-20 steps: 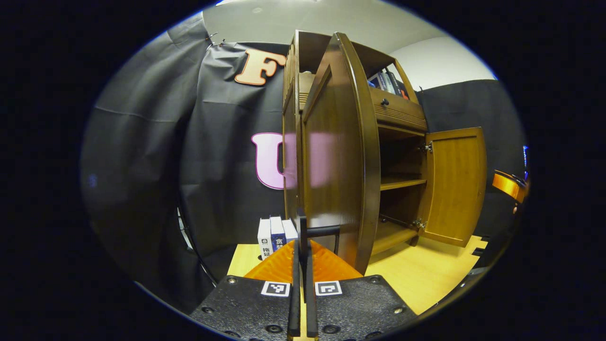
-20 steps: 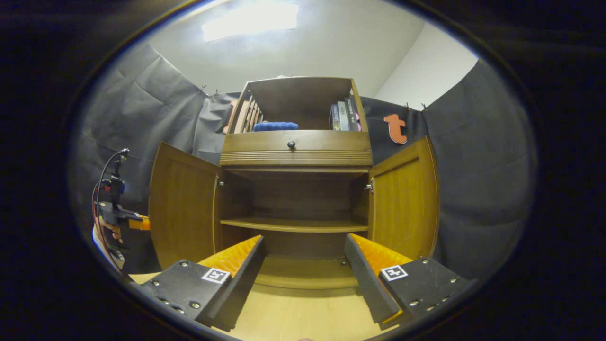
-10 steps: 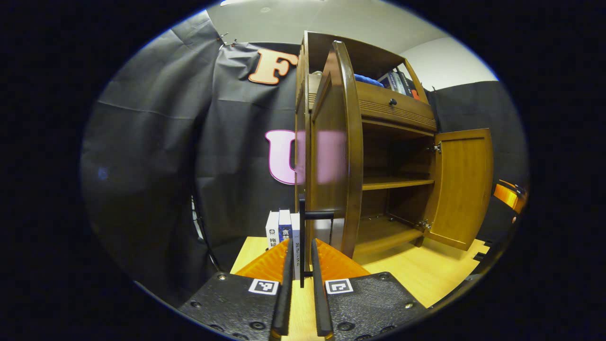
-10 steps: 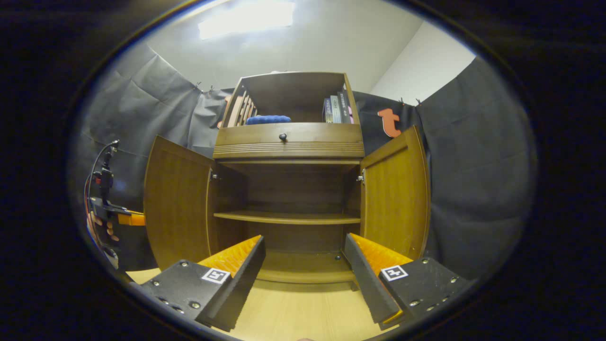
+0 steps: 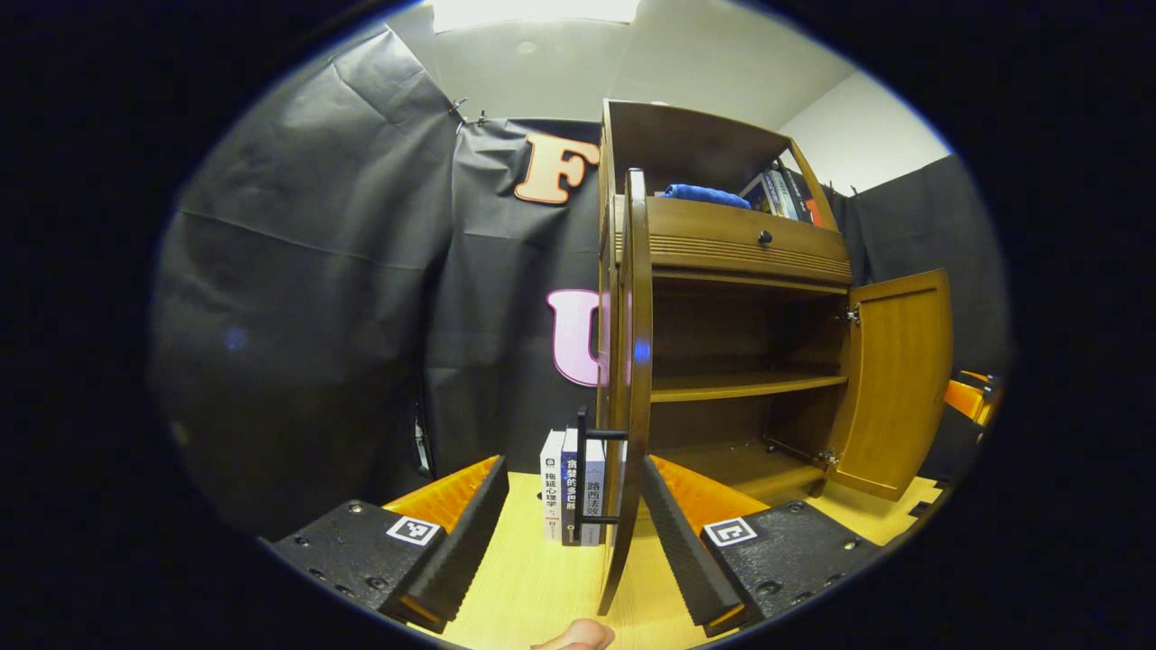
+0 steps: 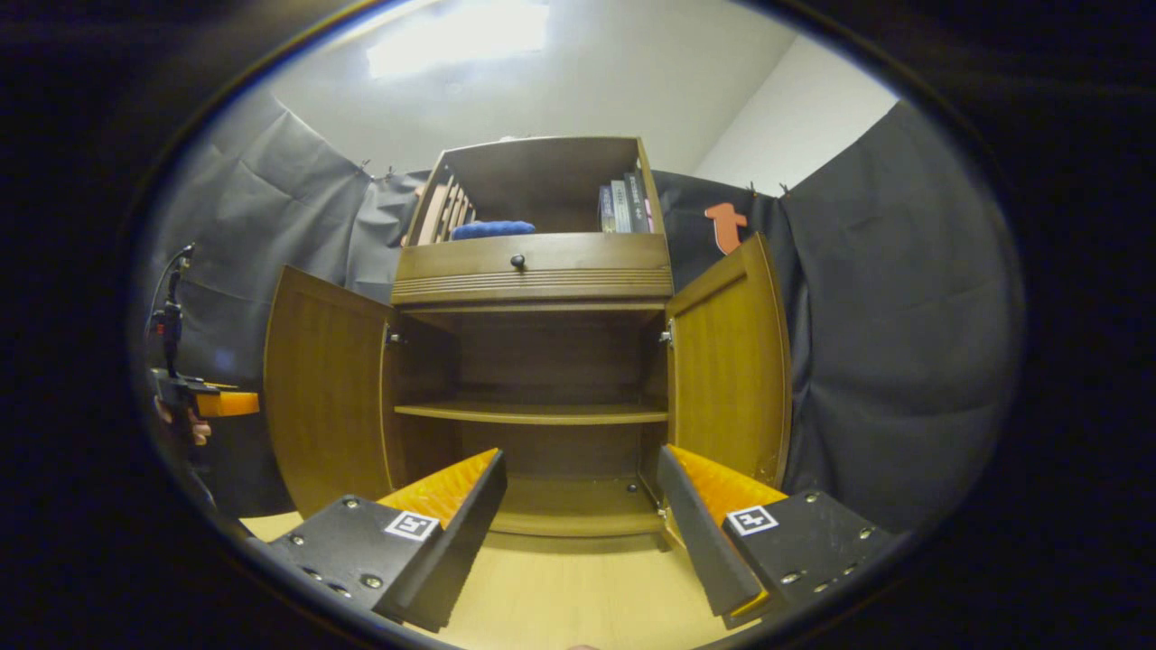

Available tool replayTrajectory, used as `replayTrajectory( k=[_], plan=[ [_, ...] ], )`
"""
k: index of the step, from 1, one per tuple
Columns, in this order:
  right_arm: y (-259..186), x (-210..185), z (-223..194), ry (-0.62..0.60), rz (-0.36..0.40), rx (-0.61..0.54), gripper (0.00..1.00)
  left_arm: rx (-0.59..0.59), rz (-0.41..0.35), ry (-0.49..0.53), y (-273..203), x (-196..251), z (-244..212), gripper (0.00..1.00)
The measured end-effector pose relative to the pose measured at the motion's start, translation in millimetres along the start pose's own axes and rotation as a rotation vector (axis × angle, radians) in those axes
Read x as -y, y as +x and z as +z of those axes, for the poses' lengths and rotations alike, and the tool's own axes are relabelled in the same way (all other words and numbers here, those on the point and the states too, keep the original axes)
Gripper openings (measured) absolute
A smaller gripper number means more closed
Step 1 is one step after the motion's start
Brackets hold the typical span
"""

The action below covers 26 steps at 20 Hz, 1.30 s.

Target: Open the right door of the double-door shoe cabinet with the right hand, and open the left door with the left hand.

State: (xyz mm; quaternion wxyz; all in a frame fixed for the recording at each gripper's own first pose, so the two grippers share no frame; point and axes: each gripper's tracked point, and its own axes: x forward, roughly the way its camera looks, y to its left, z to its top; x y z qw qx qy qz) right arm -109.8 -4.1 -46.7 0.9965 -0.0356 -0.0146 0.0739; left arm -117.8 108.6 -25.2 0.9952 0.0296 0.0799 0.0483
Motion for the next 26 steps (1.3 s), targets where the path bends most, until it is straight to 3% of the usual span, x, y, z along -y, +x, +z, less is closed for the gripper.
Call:
replayTrajectory(
  k=[1,7,8,14,15,17,22,24,26],
  plan=[
    [0,-1,2,-0.002,0.007,0.002,0.97,-0.005,-0.003,-0.012,0,6,1,0.91],
    [3,-2,20,-0.02,0.039,0.019,0.97,-0.019,-0.007,0.019,-4,45,7,0.92],
    [5,-2,19,-0.02,0.045,0.014,1.0,-0.016,-0.011,0.02,-3,52,9,0.86],
    [18,8,25,0.033,0.041,0.015,1.0,0.014,-0.025,0.015,12,94,27,0.94],
    [21,10,26,0.033,0.039,0.012,0.96,0.021,-0.026,0.013,16,101,29,0.95],
    [28,13,24,0.03,0.036,0.002,0.96,0.028,-0.035,-0.002,26,117,32,0.92],
    [42,14,22,0.044,0.027,-0.007,1.0,0.022,-0.089,0.023,50,167,25,0.95],
    [46,8,23,0.04,0.033,-0.004,0.96,0.013,-0.106,0.032,57,186,16,0.92],
    [49,5,23,0.024,0.036,-0.001,0.97,0.012,-0.115,0.048,66,201,8,0.96]
  ],
)
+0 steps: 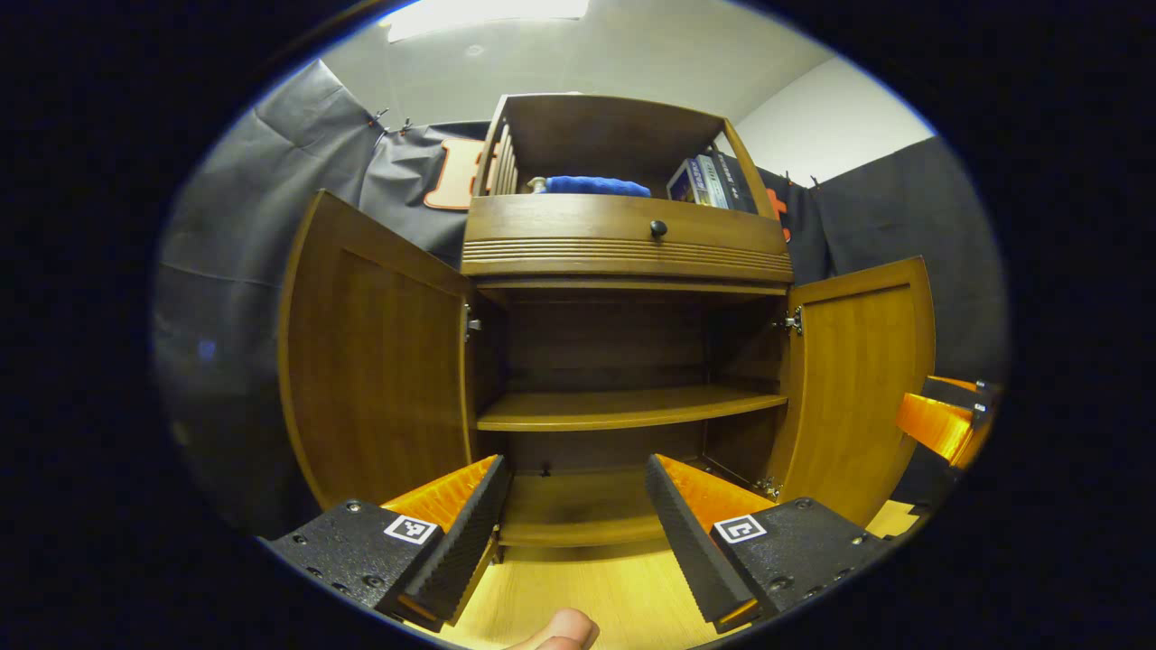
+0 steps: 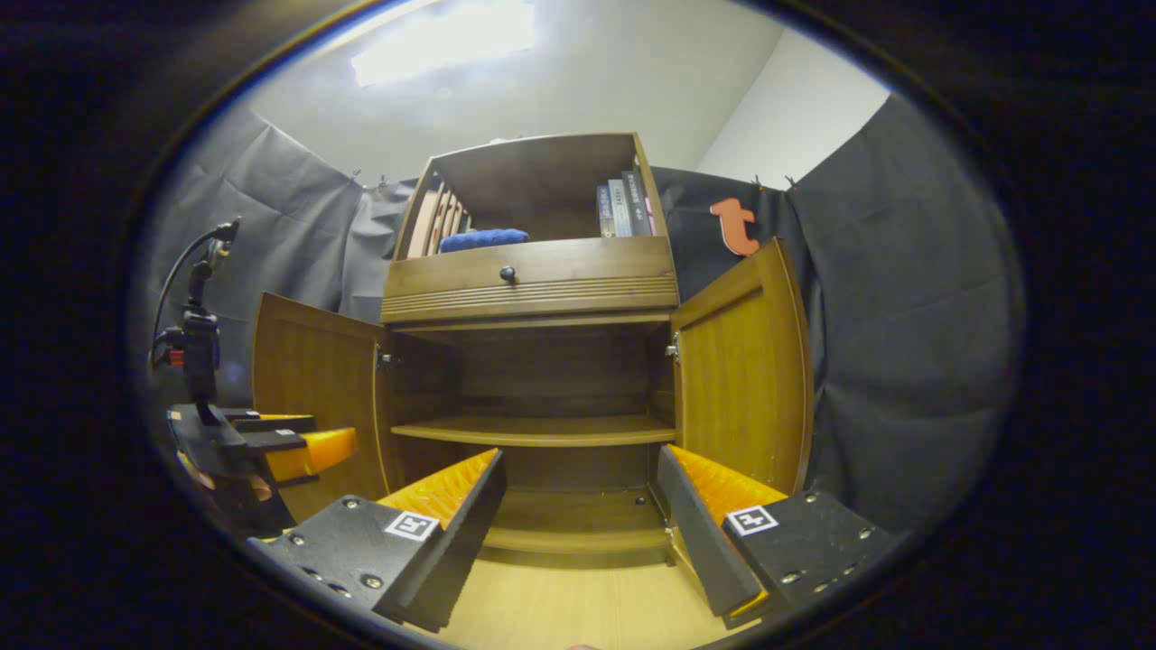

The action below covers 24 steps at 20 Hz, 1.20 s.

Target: Open the right door of the double-door shoe cabinet with the right hand, and open the left door with the left hand.

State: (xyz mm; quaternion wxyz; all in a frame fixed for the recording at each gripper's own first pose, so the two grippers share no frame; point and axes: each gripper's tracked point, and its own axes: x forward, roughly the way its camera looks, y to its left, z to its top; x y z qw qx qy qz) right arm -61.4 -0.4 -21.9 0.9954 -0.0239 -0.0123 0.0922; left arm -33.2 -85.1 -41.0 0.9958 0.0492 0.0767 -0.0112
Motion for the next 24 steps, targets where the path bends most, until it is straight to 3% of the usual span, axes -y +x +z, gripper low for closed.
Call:
replayTrajectory(
  k=[4,5,14,24],
  plan=[
    [7,11,-4,-0.018,-0.065,-0.012,1.0,-0.021,-0.025,-0.01,12,24,-16,0.95],
    [8,9,-2,-0.02,-0.067,-0.004,0.96,-0.025,-0.029,-0.024,15,30,-18,0.95],
    [11,8,7,-0.019,-0.092,0.044,1.0,0.028,-0.046,-0.037,36,51,-1,0.95],
    [25,-16,-23,0.009,-0.077,0.032,0.97,-0.004,-0.001,-0.027,53,14,-15,0.92]
  ],
)
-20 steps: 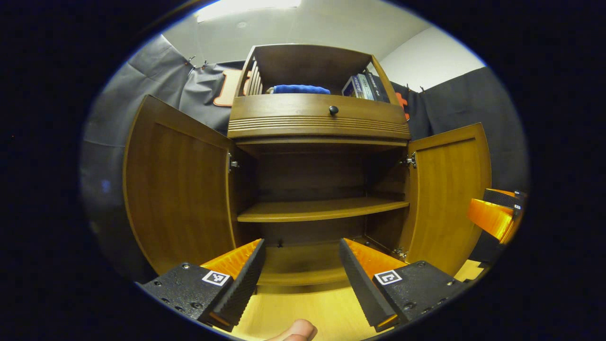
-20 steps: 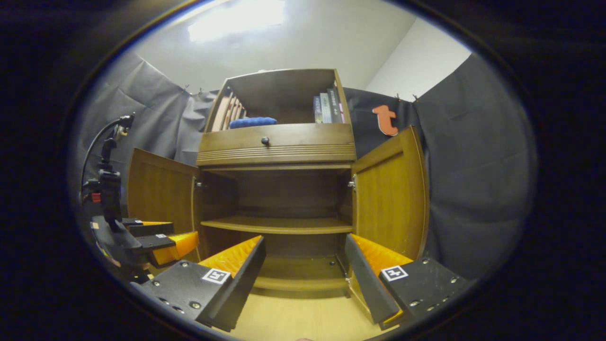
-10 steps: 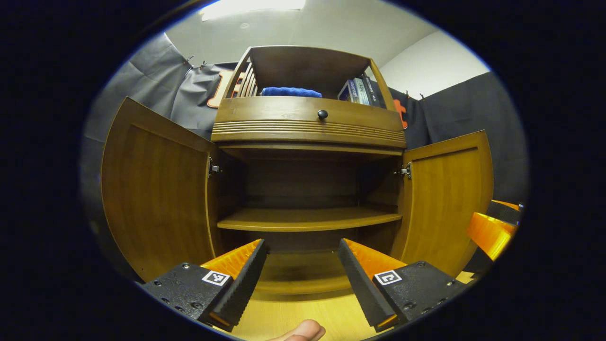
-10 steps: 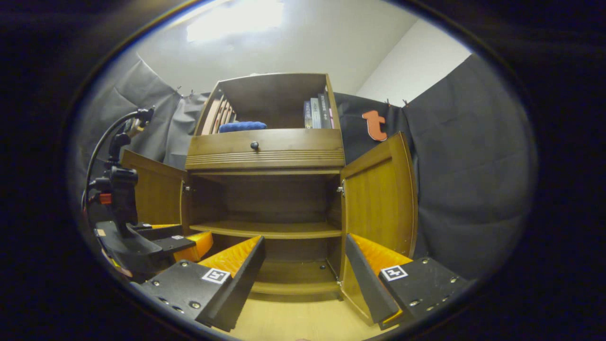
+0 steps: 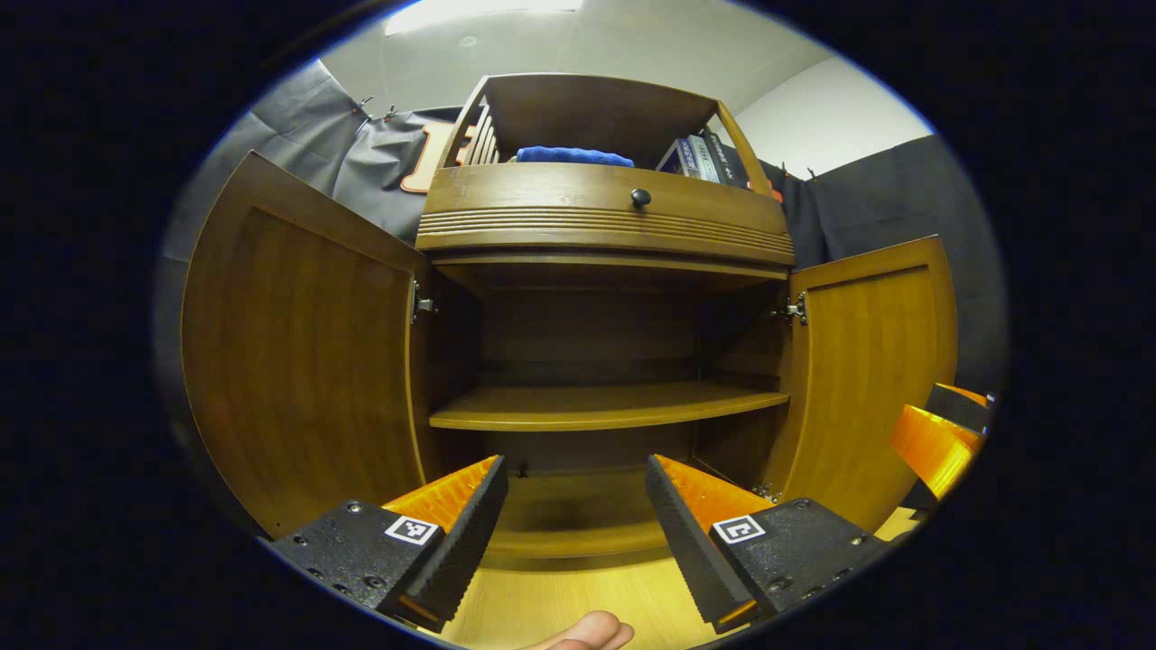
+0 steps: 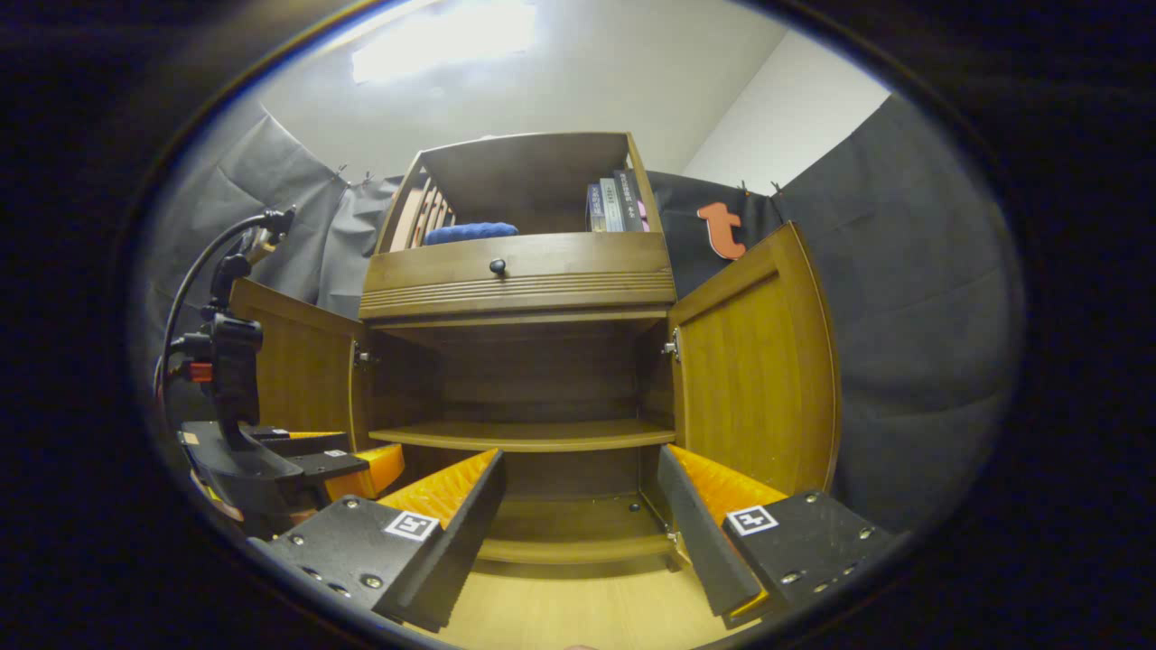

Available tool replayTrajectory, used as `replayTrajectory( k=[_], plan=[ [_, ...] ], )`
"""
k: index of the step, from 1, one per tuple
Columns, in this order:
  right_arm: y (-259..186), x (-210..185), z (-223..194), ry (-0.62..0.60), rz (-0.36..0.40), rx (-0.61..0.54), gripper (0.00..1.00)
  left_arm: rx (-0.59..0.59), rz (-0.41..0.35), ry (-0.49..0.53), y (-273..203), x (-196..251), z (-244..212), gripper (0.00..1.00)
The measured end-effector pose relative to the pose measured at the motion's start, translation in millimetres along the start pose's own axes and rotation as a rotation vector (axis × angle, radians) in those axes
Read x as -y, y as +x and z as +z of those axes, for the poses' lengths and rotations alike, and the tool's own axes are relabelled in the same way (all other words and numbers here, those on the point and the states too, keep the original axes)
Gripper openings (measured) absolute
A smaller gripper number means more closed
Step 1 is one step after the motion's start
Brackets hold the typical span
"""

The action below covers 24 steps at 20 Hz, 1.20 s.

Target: Open the right door of the double-door shoe cabinet with the right hand, and open the left door with the left hand.

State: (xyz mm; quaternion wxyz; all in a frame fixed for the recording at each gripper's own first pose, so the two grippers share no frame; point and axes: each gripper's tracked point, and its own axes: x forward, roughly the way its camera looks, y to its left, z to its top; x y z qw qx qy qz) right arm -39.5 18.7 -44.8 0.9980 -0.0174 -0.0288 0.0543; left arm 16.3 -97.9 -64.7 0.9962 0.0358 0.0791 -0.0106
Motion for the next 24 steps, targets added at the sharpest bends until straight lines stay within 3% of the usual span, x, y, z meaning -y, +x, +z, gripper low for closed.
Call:
replayTrajectory(
  k=[8,9,14,16,18,19,21,22,24],
  plan=[
    [-6,-13,-2,-0.035,0.026,0.02,1.0,0.005,-0.017,0.01,-7,5,3,0.92],
    [-7,-12,-4,-0.038,0.025,0.02,0.96,0.009,-0.015,0.01,-10,5,4,0.95],
    [-14,-3,-12,-0.037,0.024,0.015,1.0,0.005,-0.014,-0.042,-15,13,0,0.93],
    [-17,0,-16,-0.032,0.032,0.01,0.96,0.005,-0.016,-0.022,-15,18,0,0.92],
    [-21,4,-16,-0.029,0.049,0.025,1.0,0.008,-0.003,-0.009,-18,17,-1,0.95],
    [-21,7,-17,-0.028,0.052,0.032,1.0,0.014,0.008,-0.006,-19,16,1,0.91],
    [-22,16,-25,-0.02,0.057,0.025,0.96,0.016,0.035,-0.017,-23,10,0,0.92],
    [-24,19,-31,-0.02,0.068,0.011,1.0,0.026,0.034,-0.032,-25,13,3,0.95],
    [-32,29,-39,-0.026,0.077,-0.005,1.0,0.039,0.042,-0.035,-30,15,6,0.91]
  ],
)
